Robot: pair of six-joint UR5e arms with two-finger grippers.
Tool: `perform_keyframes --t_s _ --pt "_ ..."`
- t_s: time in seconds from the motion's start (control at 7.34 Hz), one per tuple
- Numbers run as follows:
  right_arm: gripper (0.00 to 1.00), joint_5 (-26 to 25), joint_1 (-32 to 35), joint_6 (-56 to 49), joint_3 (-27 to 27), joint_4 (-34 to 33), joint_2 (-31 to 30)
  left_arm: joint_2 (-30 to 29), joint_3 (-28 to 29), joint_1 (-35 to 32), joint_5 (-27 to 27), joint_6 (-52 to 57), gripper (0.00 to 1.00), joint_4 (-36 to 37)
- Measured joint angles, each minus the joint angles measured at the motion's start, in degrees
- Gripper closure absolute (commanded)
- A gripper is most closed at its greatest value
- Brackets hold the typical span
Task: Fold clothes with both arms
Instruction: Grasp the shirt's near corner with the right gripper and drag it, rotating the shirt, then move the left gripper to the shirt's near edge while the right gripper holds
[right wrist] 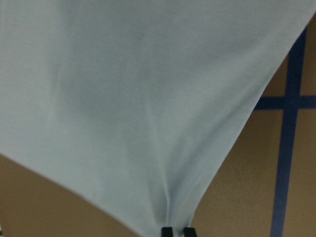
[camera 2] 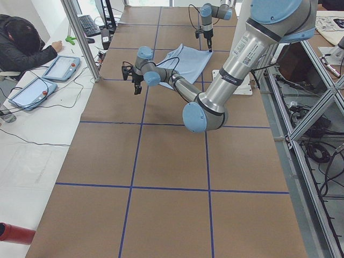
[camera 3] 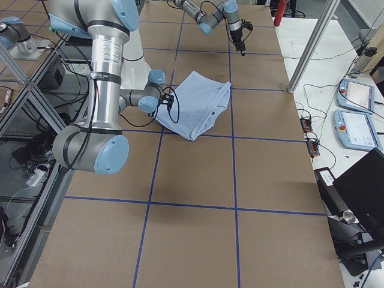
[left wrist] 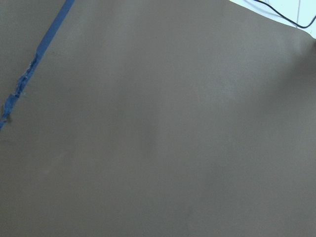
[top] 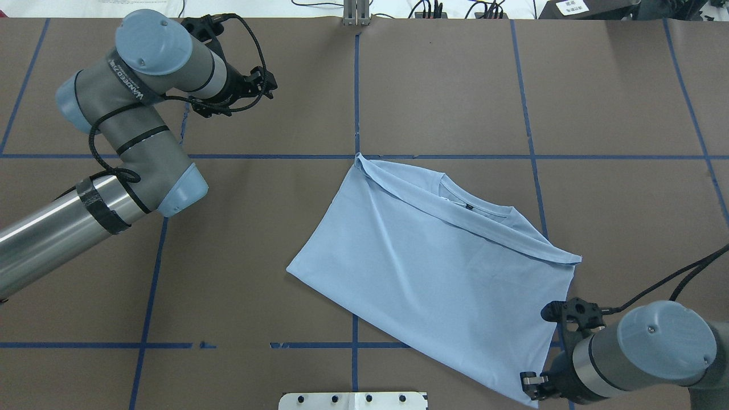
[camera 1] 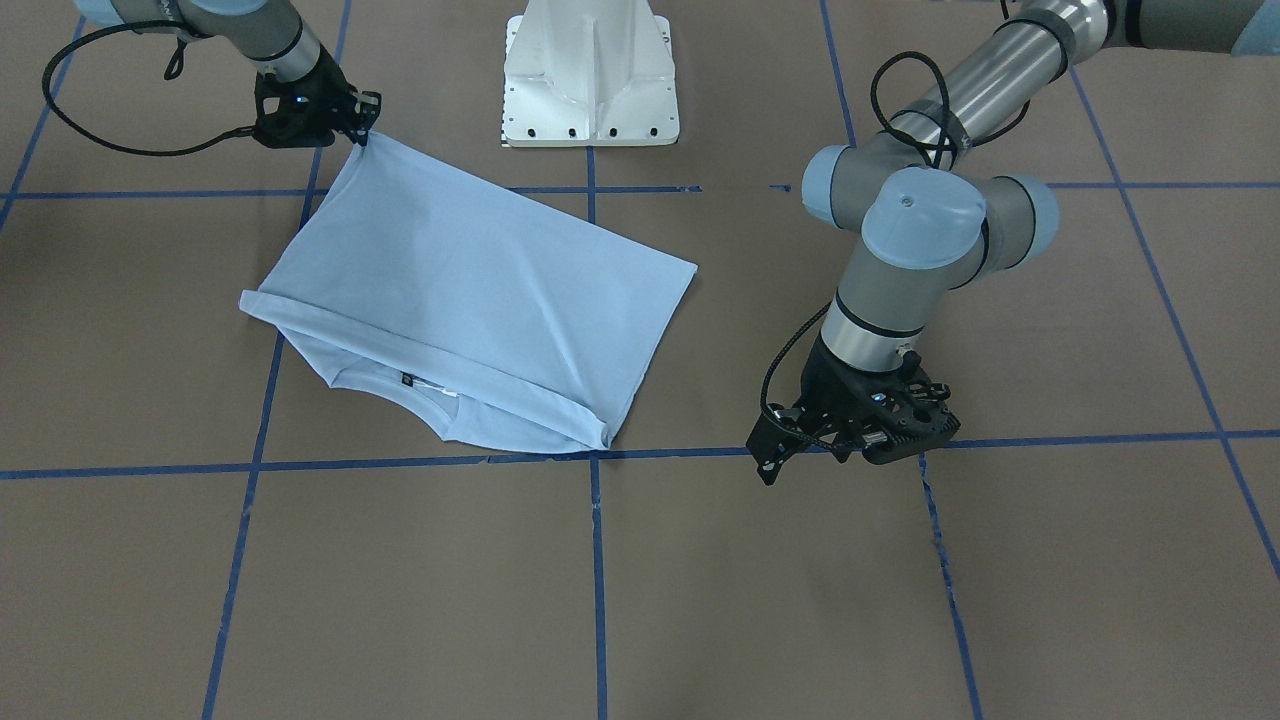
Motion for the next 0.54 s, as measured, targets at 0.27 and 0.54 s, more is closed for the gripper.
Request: perform_keyframes --t_s 0.27,0.54 --pt "0.0 -0.41 0.94 0.81 1.12 0.19 0.85 1.1 -3.17 0.61 -2.22 -0.54 0.0 0.66" --pt "0.0 -0.5 10.26 0.57 1.33 0.27 5.12 5.34 -10.3 5.24 -6.43 -10.32 0.01 2.12"
